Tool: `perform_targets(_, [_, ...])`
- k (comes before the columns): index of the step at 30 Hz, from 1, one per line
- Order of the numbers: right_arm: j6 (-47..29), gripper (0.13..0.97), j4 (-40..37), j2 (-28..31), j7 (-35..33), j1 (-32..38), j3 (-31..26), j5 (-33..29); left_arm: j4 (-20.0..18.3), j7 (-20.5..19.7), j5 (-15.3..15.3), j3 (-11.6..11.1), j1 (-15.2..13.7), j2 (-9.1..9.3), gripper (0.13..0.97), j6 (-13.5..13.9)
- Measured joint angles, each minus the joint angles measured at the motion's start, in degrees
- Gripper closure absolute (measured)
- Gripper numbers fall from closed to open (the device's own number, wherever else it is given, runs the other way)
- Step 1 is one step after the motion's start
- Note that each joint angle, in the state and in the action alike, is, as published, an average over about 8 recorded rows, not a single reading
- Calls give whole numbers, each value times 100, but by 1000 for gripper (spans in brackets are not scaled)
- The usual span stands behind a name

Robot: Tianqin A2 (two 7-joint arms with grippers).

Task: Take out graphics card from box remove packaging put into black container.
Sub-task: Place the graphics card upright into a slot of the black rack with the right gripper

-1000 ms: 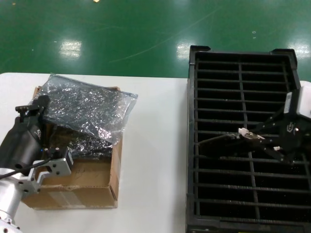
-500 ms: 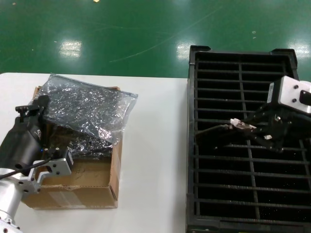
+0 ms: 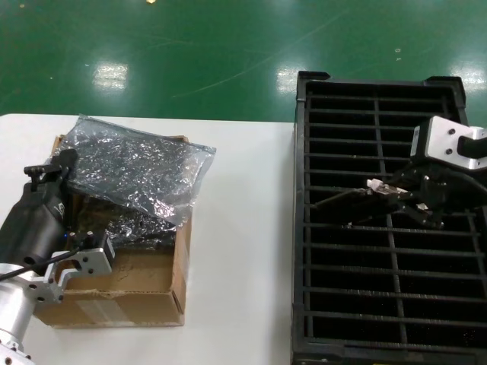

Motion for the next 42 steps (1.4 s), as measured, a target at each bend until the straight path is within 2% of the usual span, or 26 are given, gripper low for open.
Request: perform_targets(42, [-185,908,-778,-486,-828,321,-322,-605,0,21,-16,-5,-1,5,958,4])
